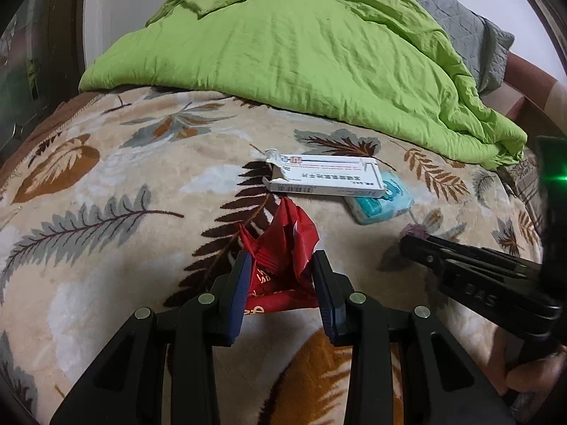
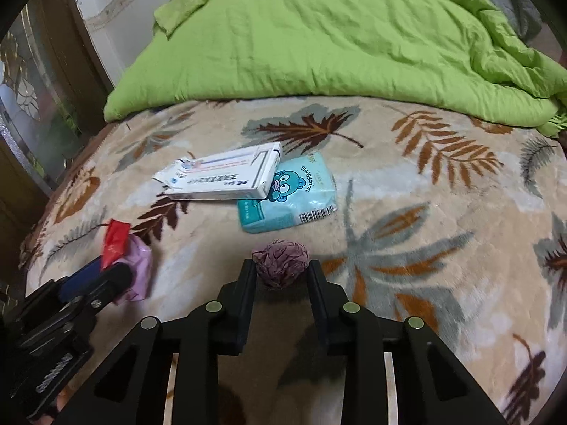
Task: Collect trash
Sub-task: 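Grasp the red candy wrapper with the left gripper while the right reaches the purple wrapper, then carry the red wrapper and purple wrapper over the red basket with both grippers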
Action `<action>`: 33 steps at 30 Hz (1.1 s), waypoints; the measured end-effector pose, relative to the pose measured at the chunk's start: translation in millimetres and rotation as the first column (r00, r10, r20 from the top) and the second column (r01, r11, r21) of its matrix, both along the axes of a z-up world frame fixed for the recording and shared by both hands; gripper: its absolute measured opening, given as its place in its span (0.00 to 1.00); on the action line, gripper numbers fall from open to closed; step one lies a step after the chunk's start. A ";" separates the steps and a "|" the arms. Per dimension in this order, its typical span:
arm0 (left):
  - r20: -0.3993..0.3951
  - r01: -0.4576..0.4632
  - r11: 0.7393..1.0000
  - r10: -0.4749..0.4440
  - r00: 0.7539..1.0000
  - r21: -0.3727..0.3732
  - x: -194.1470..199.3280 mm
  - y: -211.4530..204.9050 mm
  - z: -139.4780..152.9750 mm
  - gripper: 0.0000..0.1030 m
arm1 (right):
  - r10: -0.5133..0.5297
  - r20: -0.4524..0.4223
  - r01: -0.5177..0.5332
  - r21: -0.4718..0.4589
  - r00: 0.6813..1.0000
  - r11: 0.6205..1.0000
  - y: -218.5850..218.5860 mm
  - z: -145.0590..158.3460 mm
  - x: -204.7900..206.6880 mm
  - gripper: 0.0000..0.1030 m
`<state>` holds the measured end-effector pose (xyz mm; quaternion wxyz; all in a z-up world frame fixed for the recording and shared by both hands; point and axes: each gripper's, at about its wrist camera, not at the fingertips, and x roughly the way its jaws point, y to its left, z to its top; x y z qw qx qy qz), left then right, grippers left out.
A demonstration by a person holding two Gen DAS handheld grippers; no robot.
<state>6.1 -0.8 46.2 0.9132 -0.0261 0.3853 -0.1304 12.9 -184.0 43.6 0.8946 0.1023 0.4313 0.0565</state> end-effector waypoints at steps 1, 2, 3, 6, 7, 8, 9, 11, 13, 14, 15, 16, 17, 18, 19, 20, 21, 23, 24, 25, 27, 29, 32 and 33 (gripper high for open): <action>0.003 0.006 1.000 -0.006 1.000 0.003 -2.6 -1.7 1.0 0.33 | -0.002 0.008 0.002 0.001 1.000 1.000 -0.8 3.3 -6.7 0.31; 0.007 0.012 1.000 -0.012 1.000 0.008 -6.2 -3.8 2.3 0.33 | -0.005 0.013 0.005 0.001 1.000 1.000 -1.6 6.5 -14.3 0.31; 0.012 0.019 1.000 -0.019 1.000 0.013 -10.1 -6.1 3.8 0.33 | -0.007 0.016 0.007 0.003 1.000 1.000 -2.0 9.0 -20.7 0.31; 0.041 0.038 0.999 -0.039 0.998 0.040 -25.6 -12.7 9.9 0.33 | -0.008 0.032 0.008 0.001 0.999 1.000 -3.7 18.3 -44.1 0.31; 0.045 0.044 0.998 -0.046 0.998 0.041 -30.3 -13.7 11.6 0.33 | -0.007 0.039 0.007 -0.004 0.999 1.000 -3.7 21.3 -52.5 0.31; 0.048 0.050 0.998 -0.052 0.997 0.042 -35.6 -14.5 12.9 0.33 | -0.006 0.047 0.007 -0.013 0.999 1.000 -3.4 24.7 -62.6 0.31; 0.053 0.052 0.998 -0.055 0.997 0.046 -40.4 -15.3 14.2 0.33 | -0.007 0.052 0.008 -0.018 0.999 1.000 -3.1 26.9 -69.8 0.31; 0.061 0.055 0.997 -0.058 0.996 0.055 -50.3 -15.6 17.3 0.33 | -0.011 0.057 0.012 -0.019 0.998 1.000 -3.1 30.3 -83.9 0.31; 0.066 0.056 0.997 -0.060 0.996 0.057 -58.6 -15.7 20.5 0.33 | -0.016 0.059 0.017 -0.014 0.998 1.000 -3.2 32.0 -96.7 0.31; 0.072 0.055 0.996 -0.060 0.996 0.064 -63.6 -15.7 22.5 0.33 | -0.018 0.060 0.019 -0.013 0.998 1.000 -3.2 32.6 -101.2 0.31; 0.076 0.056 0.996 -0.061 0.995 0.071 -68.3 -16.2 24.4 0.33 | -0.018 0.061 0.019 -0.012 0.998 1.000 -2.8 33.0 -106.4 0.31; 0.078 0.058 0.996 -0.064 0.995 0.074 -72.2 -16.5 25.6 0.33 | -0.020 0.062 0.021 -0.012 0.998 1.000 -2.3 33.7 -113.0 0.31; 0.080 0.062 0.995 -0.069 0.994 0.080 -77.2 -16.8 26.9 0.33 | -0.020 0.063 0.020 -0.011 0.998 1.000 -2.1 34.3 -118.3 0.31; 0.084 0.065 0.994 -0.073 0.994 0.087 -82.3 -17.2 27.9 0.33 | -0.021 0.068 0.022 -0.009 0.997 1.000 -2.3 36.3 -122.9 0.31; 0.088 0.069 0.993 -0.077 0.993 0.094 -87.3 -17.6 29.0 0.33 | -0.025 0.075 0.026 -0.008 0.997 1.000 -1.9 38.8 -126.4 0.31; 0.090 0.072 0.993 -0.081 0.993 0.099 -90.8 -17.9 29.7 0.33 | -0.029 0.084 0.030 -0.008 0.996 1.000 -2.3 42.1 -131.2 0.31; 0.093 0.078 0.991 -0.088 0.992 0.105 -96.1 -18.5 30.7 0.33 | -0.031 0.088 0.032 -0.009 0.996 0.999 -2.1 44.3 -134.8 0.31; 0.099 0.086 0.990 -0.097 0.990 0.113 -103.8 -19.5 32.2 0.33 | -0.032 0.095 0.033 -0.015 0.995 0.999 -0.5 46.0 -144.0 0.31; 0.103 0.089 0.989 -0.102 0.989 0.118 -107.9 -20.0 33.2 0.33 | -0.032 0.096 0.034 -0.016 0.995 0.999 0.0 45.9 -148.1 0.31; 0.106 0.094 0.988 -0.107 0.989 0.125 -112.2 -20.9 34.1 0.33 | -0.035 0.094 0.036 -0.013 0.995 0.999 0.2 45.8 -152.6 0.31; 0.110 0.102 0.986 -0.117 0.987 0.133 -119.4 -22.0 35.3 0.33 | -0.042 0.096 0.043 -0.007 0.995 0.999 -0.4 46.3 -158.5 0.31; 0.113 0.107 0.985 -0.123 0.986 0.138 -124.3 -23.0 36.7 0.33 | -0.047 0.098 0.048 -0.004 0.994 0.999 -1.0 46.7 -164.8 0.31; 0.118 0.112 0.983 -0.129 0.985 0.144 -131.0 -23.3 39.1 0.33 | -0.053 0.096 0.054 -0.001 0.994 0.999 -1.2 45.8 -173.1 0.31; 0.120 0.113 0.983 -0.131 0.984 0.145 -132.7 -23.2 39.8 0.33 | -0.055 0.096 0.056 0.000 0.994 0.998 -1.6 45.5 -174.8 0.31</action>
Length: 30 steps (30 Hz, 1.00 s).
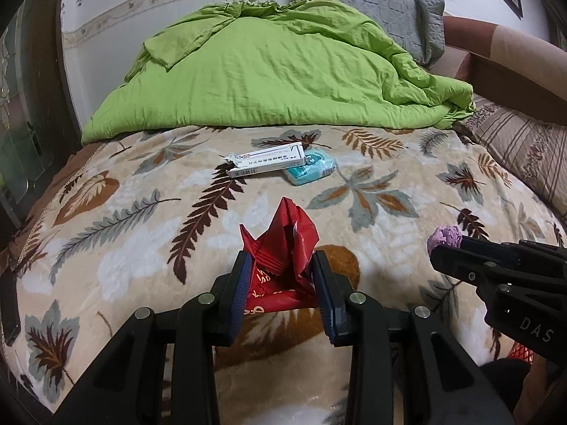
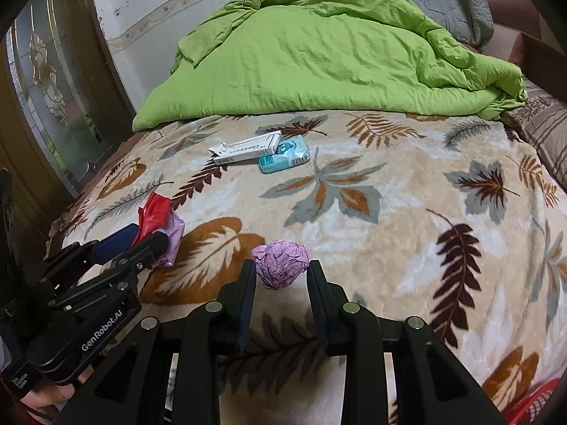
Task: Collect trash
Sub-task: 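Carry the red wrapper and purple wrapper over the red basket with both grippers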
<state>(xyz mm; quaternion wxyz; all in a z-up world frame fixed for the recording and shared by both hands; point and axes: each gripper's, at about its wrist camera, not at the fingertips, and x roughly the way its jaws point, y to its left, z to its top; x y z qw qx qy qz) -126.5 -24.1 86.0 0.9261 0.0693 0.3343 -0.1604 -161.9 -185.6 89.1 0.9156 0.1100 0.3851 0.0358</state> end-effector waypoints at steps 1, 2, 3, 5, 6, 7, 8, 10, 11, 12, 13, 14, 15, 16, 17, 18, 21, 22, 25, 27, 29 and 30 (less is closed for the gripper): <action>0.002 0.001 1.000 -0.001 1.000 0.001 -1.8 0.1 0.8 0.33 | -0.003 0.000 0.003 0.001 1.000 1.000 -0.3 0.1 -1.8 0.31; 0.003 0.001 1.000 -0.001 1.000 0.001 -3.7 0.4 1.7 0.33 | -0.005 0.001 0.005 0.000 1.000 1.000 -0.7 0.4 -4.0 0.31; 0.005 0.001 1.000 -0.001 1.000 0.001 -4.6 0.6 2.3 0.33 | -0.007 0.003 0.007 0.000 1.000 1.000 -0.9 1.0 -5.6 0.31; 0.007 0.003 1.000 -0.003 1.000 0.002 -7.3 0.7 3.8 0.33 | -0.009 0.006 0.009 -0.002 1.000 1.000 -1.0 1.8 -9.0 0.31; 0.008 0.004 1.000 -0.004 1.000 0.003 -8.3 0.2 4.3 0.33 | -0.010 0.007 0.010 -0.004 1.000 1.000 -0.5 2.3 -10.9 0.31; 0.010 0.005 1.000 -0.005 1.000 0.005 -9.7 0.0 5.3 0.33 | -0.010 0.009 0.010 -0.004 1.000 1.000 -0.8 3.0 -12.2 0.31; 0.013 0.006 1.000 -0.006 1.000 0.006 -10.8 -0.3 6.4 0.33 | -0.010 0.010 0.010 -0.005 1.000 1.000 -0.7 3.6 -13.9 0.31; 0.017 0.009 1.000 -0.009 1.000 0.006 -13.5 -1.6 8.4 0.33 | -0.012 0.013 0.012 -0.005 1.000 1.000 -1.3 4.5 -16.8 0.31; 0.020 0.012 1.000 -0.012 1.000 0.007 -14.9 -2.5 9.3 0.33 | -0.012 0.014 0.013 -0.006 1.000 1.000 -1.7 5.0 -18.5 0.31; 0.021 0.014 1.000 -0.014 1.000 0.008 -16.1 -3.2 10.0 0.33 | -0.014 0.015 0.014 -0.006 1.000 1.000 -1.9 5.7 -19.8 0.31; 0.021 0.017 1.000 -0.017 1.000 0.008 -17.0 -3.6 10.5 0.33 | -0.016 0.015 0.016 -0.003 1.000 1.000 -3.0 6.2 -21.7 0.31; 0.021 0.020 1.000 -0.020 1.000 0.007 -17.5 -3.9 10.6 0.33 | -0.017 0.016 0.017 -0.001 1.000 1.000 -3.6 6.4 -23.3 0.31; 0.019 0.023 1.000 -0.023 1.000 0.006 -18.6 -4.7 10.9 0.33 | -0.019 0.017 0.019 0.000 1.000 1.000 -4.3 6.9 -24.9 0.31; 0.020 0.028 1.000 -0.028 0.999 0.005 -20.0 -5.6 11.7 0.33 | -0.021 0.018 0.021 0.001 1.000 1.000 -5.4 7.5 -26.6 0.31; 0.020 0.031 1.000 -0.031 0.999 0.005 -20.7 -6.2 12.2 0.33 | -0.026 0.019 0.026 0.004 0.999 1.000 -7.2 8.1 -28.7 0.31; 0.020 0.035 0.999 -0.035 0.999 0.005 -21.9 -7.2 12.7 0.33 | -0.028 0.019 0.028 0.007 0.999 1.000 -8.6 8.6 -30.3 0.31; 0.021 0.042 0.999 -0.042 0.999 0.006 -25.2 -9.6 13.7 0.33 | -0.039 0.020 0.039 0.017 0.999 0.999 -13.3 10.1 -34.6 0.31; 0.020 0.047 0.999 -0.047 0.999 0.005 -26.4 -10.9 14.3 0.33 | -0.043 0.021 0.042 0.022 0.999 0.999 -15.1 10.8 -36.1 0.31; 0.021 0.058 0.998 -0.058 0.998 0.003 -30.2 -13.7 15.8 0.33 | -0.056 0.026 0.055 0.036 0.998 0.998 -20.1 13.7 -41.3 0.31; 0.020 0.067 0.998 -0.067 0.998 0.001 -32.7 -16.3 16.7 0.33 | -0.062 0.029 0.061 0.043 0.998 0.997 -22.9 16.0 -44.8 0.31; 0.020 0.076 0.997 -0.076 0.997 0.000 -35.2 -19.3 17.7 0.33 | -0.071 0.036 0.069 0.048 0.997 0.996 -26.4 19.1 -49.7 0.31; 0.020 0.079 0.997 -0.079 0.997 0.000 -36.2 -20.6 17.9 0.33 | -0.074 0.038 0.072 0.050 0.997 0.996 -27.3 20.0 -51.5 0.31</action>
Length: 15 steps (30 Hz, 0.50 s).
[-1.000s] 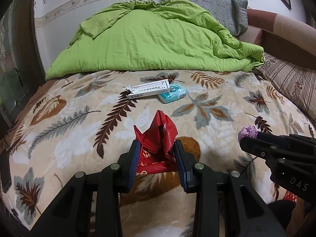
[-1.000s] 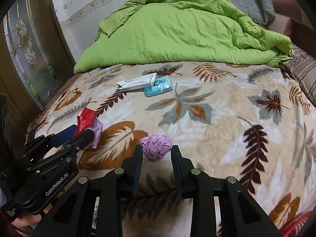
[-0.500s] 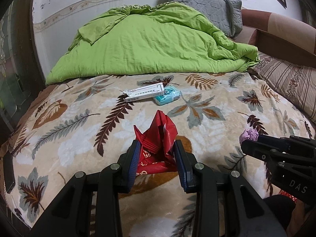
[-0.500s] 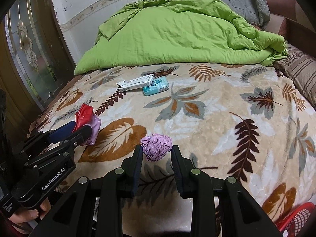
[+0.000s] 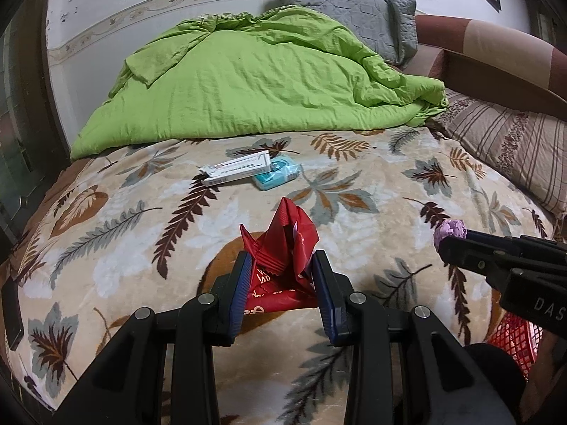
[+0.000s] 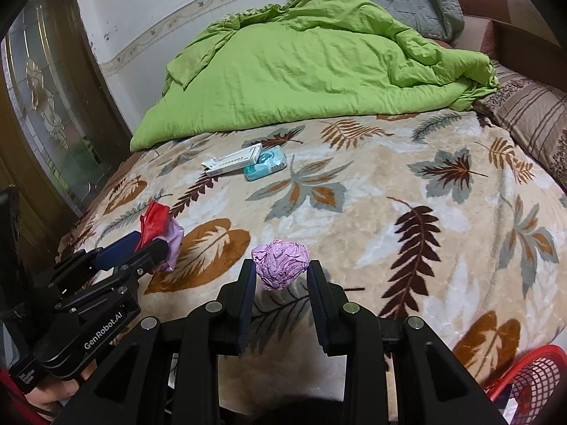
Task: Collect trash
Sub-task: 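Carry the red wrapper and purple wrapper over the red basket with both grippers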
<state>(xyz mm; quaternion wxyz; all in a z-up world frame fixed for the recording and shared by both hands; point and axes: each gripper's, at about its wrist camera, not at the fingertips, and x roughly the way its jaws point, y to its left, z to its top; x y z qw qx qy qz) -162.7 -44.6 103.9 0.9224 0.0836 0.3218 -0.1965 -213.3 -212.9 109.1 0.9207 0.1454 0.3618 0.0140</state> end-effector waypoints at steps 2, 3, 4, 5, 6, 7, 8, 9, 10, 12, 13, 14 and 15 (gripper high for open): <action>0.002 0.012 1.000 -0.012 1.000 0.001 -3.4 -3.9 1.5 0.33 | -0.006 0.005 0.006 0.004 1.000 1.000 -3.7 2.4 -4.8 0.31; 0.001 0.016 1.000 -0.016 1.000 0.001 -4.3 -5.0 1.8 0.33 | -0.011 0.007 0.011 0.006 1.000 1.000 -6.1 3.6 -7.2 0.31; 0.001 0.023 1.000 -0.023 1.000 0.001 -6.2 -7.4 2.6 0.33 | -0.016 0.008 0.016 0.008 1.000 1.000 -8.6 4.6 -10.2 0.31; 0.000 0.030 1.000 -0.030 1.000 0.000 -8.1 -10.0 3.5 0.33 | -0.020 0.009 0.020 0.011 1.000 1.000 -10.8 5.3 -12.5 0.31; 0.000 0.037 0.999 -0.037 0.999 -0.001 -9.5 -11.7 4.2 0.33 | -0.026 0.012 0.026 0.015 1.000 1.000 -14.0 6.5 -15.8 0.31; -0.001 0.048 0.999 -0.048 0.999 -0.003 -12.0 -15.1 5.5 0.33 | -0.031 0.013 0.031 0.018 0.999 0.999 -16.7 7.5 -17.9 0.31; -0.002 0.059 0.998 -0.059 0.998 -0.005 -13.9 -17.5 6.4 0.33 | -0.038 0.015 0.038 0.019 0.999 0.999 -20.2 8.5 -21.6 0.31; -0.002 0.067 0.998 -0.067 0.998 -0.006 -15.5 -19.6 7.2 0.33 | -0.046 0.016 0.046 0.021 0.999 0.999 -23.7 9.3 -24.9 0.31; -0.004 0.079 0.997 -0.079 0.997 -0.009 -17.9 -22.8 8.8 0.33 | -0.056 0.018 0.055 0.023 0.998 0.998 -27.8 10.1 -29.0 0.31; -0.007 0.107 0.994 -0.108 0.994 -0.020 -24.1 -29.2 11.7 0.33 | -0.079 0.020 0.078 0.031 0.997 0.996 -39.0 11.8 -39.5 0.31; -0.008 0.131 0.991 -0.131 0.991 -0.030 -28.3 -33.6 14.1 0.33 | -0.092 0.020 0.091 0.033 0.996 0.995 -44.3 12.5 -44.7 0.31; -0.009 0.144 0.989 -0.144 0.990 -0.034 -30.7 -36.4 15.3 0.33 | -0.109 0.019 0.108 0.036 0.994 0.993 -51.2 13.3 -51.1 0.31; -0.009 0.164 0.986 -0.165 0.986 -0.039 -34.7 -41.2 17.1 0.33 | -0.129 0.019 0.128 0.042 0.992 0.991 -59.1 14.2 -58.2 0.31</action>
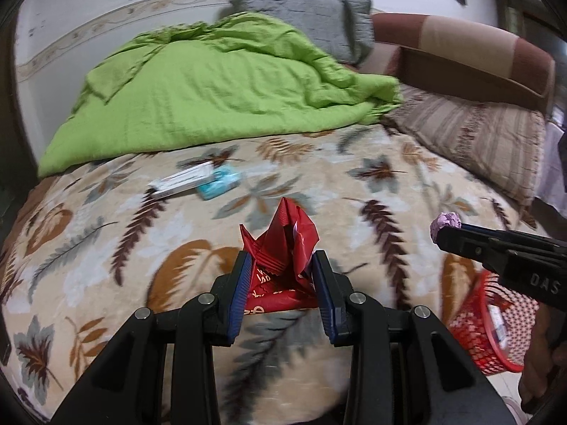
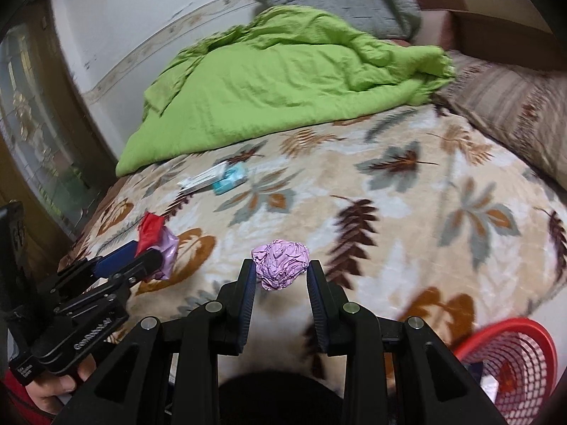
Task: Collect trash
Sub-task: 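Carry the red wrapper and purple wrapper over the red basket with both grippers, then open both grippers to drop the wrappers into the red basket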
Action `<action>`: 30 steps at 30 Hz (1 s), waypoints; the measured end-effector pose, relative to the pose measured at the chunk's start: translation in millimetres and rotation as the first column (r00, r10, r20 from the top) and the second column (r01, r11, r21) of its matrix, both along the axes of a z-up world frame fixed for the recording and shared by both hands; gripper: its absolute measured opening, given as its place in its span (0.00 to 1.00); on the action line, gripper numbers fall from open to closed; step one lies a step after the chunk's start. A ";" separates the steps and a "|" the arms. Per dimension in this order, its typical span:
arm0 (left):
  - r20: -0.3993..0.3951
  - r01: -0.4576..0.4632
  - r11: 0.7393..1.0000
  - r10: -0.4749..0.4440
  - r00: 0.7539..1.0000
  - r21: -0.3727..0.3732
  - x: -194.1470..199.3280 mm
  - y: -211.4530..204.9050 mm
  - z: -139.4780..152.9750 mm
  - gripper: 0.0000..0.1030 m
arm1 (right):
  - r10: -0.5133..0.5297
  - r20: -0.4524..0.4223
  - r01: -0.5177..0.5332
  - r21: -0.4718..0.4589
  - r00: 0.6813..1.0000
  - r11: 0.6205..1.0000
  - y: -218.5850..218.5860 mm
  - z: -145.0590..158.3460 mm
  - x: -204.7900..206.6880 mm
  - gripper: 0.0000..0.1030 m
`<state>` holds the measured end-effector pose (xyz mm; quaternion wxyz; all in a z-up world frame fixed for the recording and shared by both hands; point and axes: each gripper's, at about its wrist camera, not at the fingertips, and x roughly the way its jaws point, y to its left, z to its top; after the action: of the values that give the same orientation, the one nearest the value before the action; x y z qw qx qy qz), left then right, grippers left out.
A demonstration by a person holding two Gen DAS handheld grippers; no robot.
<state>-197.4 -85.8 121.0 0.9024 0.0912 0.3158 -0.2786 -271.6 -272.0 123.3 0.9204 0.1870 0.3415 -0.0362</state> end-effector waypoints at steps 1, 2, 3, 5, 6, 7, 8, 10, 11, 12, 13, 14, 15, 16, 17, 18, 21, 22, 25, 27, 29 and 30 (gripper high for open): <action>-0.005 0.030 1.000 -0.030 1.000 -0.009 -4.8 -5.8 2.2 0.33 | -0.014 0.000 0.014 0.003 1.000 1.000 -5.4 1.0 -5.2 0.31; -0.010 0.049 0.999 -0.049 0.999 -0.015 -8.2 -10.0 3.2 0.33 | -0.034 0.001 0.034 0.004 0.999 0.999 -13.8 2.0 -13.0 0.31; -0.016 0.071 0.997 -0.072 0.997 -0.022 -12.3 -14.6 4.6 0.33 | -0.052 0.001 0.052 0.004 0.999 0.999 -20.1 2.6 -19.8 0.31; -0.026 0.122 0.992 -0.123 0.992 -0.030 -19.9 -26.4 7.6 0.33 | -0.095 -0.001 0.095 0.010 0.995 0.995 -35.4 2.7 -36.1 0.31; -0.033 0.149 0.988 -0.150 0.988 -0.035 -24.2 -33.4 9.3 0.33 | -0.115 -0.004 0.115 0.013 0.993 0.993 -42.8 2.4 -44.1 0.31; -0.036 0.165 0.985 -0.167 0.985 -0.039 -27.4 -38.5 10.8 0.33 | -0.142 -0.010 0.142 0.017 0.990 0.990 -52.0 1.4 -54.6 0.31; -0.041 0.186 0.982 -0.188 0.981 -0.041 -31.0 -45.0 12.0 0.33 | -0.161 -0.016 0.162 0.019 0.987 0.987 -58.4 0.9 -62.0 0.31; -0.056 0.232 0.972 -0.235 0.970 -0.046 -38.8 -59.1 14.0 0.33 | -0.209 -0.032 0.210 0.024 0.977 0.977 -74.8 -0.1 -81.5 0.31; -0.065 0.261 0.964 -0.264 0.962 -0.050 -43.5 -68.0 15.0 0.33 | -0.227 -0.038 0.228 0.024 0.973 0.973 -80.9 -0.4 -89.2 0.31; -0.071 0.279 0.959 -0.282 0.957 -0.051 -46.7 -73.3 15.5 0.33 | -0.250 -0.043 0.251 0.022 0.967 0.968 -88.7 -0.1 -99.8 0.31; -0.078 0.303 0.952 -0.306 0.949 -0.052 -51.4 -80.7 16.0 0.33 | -0.267 -0.046 0.268 0.021 0.963 0.963 -93.9 0.3 -107.6 0.31; -0.083 0.330 0.943 -0.333 0.939 -0.052 -57.1 -89.0 16.5 0.33 | -0.293 -0.053 0.294 0.023 0.955 0.955 -101.9 0.6 -120.0 0.31; -0.086 0.352 0.934 -0.356 0.931 -0.053 -62.3 -96.2 17.0 0.33 | -0.310 -0.057 0.312 0.026 0.949 0.950 -107.7 0.9 -128.7 0.31; -0.093 0.380 0.923 -0.383 0.919 -0.057 -68.2 -104.6 17.5 0.33 | -0.325 -0.061 0.327 0.028 0.944 0.945 -111.9 0.9 -135.9 0.31; -0.105 0.406 0.912 -0.410 0.906 -0.063 -74.4 -112.5 17.9 0.33 | -0.342 -0.065 0.344 0.029 0.937 0.938 -116.7 1.3 -144.9 0.31; -0.116 0.429 0.901 -0.435 0.893 -0.068 -79.0 -119.7 18.1 0.33 | -0.358 -0.070 0.360 0.030 0.931 0.932 -120.9 1.6 -153.5 0.31; -0.157 0.490 0.868 -0.497 0.853 -0.086 -92.8 -140.4 17.0 0.33 | -0.390 -0.080 0.394 0.036 0.917 0.918 -129.9 1.2 -172.6 0.31; -0.174 0.509 0.856 -0.517 0.838 -0.092 -97.2 -147.1 16.0 0.33 | -0.399 -0.083 0.403 0.040 0.913 0.914 -132.7 1.1 -177.4 0.31; -0.193 0.548 0.831 -0.555 0.809 -0.091 -110.8 -161.0 13.4 0.33 | -0.425 -0.086 0.430 0.051 0.901 0.901 -139.8 0.6 -189.5 0.31; -0.199 0.568 0.819 -0.572 0.796 -0.084 -117.9 -166.6 11.3 0.33 | -0.435 -0.089 0.440 0.059 0.896 0.896 -144.1 -0.4 -193.6 0.31; -0.208 0.582 0.810 -0.584 0.785 -0.080 -123.2 -171.3 9.3 0.33 | -0.440 -0.092 0.446 0.065 0.893 0.892 -146.2 -1.3 -195.4 0.31; -0.212 0.589 0.805 -0.590 0.779 -0.077 -125.6 -173.9 8.2 0.33 | -0.441 -0.094 0.447 0.069 0.893 0.892 -147.4 -1.9 -196.4 0.31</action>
<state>-323.0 -259.7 129.2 0.7285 0.1501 0.3706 -0.5562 -467.9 -419.4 121.3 0.8648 0.2991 0.3259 -0.2375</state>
